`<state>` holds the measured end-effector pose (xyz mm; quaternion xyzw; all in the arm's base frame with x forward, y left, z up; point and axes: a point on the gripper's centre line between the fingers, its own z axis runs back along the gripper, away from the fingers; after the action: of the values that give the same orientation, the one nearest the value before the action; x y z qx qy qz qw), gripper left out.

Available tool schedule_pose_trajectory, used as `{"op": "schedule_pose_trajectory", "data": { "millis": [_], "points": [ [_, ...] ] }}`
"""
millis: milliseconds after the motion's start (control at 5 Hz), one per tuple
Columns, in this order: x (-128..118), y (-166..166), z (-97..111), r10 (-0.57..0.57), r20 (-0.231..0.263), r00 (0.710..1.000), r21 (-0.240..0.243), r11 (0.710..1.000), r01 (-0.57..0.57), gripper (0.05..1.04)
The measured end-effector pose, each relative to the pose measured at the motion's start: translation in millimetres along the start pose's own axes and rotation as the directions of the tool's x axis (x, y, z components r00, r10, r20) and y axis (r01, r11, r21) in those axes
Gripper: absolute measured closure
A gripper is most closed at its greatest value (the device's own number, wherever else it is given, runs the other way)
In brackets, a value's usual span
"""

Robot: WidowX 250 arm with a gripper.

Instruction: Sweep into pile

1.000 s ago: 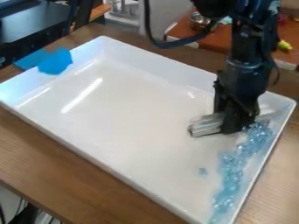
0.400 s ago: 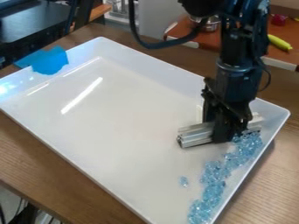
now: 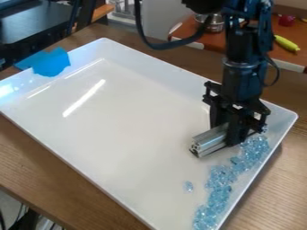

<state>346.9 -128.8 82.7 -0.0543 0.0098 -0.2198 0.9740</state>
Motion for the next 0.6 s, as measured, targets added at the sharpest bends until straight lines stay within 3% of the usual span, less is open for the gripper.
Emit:
{"op": "schedule_pose_trajectory", "data": {
  "millis": [400,600],
  "points": [
    [-7,8,3,0.085,-0.027,0.996,-0.069,0.994,-0.087,0.707],
    [-13,32,30,0.148,0.009,0.989,-0.105,0.984,-0.146,0.707]
  ]
}}
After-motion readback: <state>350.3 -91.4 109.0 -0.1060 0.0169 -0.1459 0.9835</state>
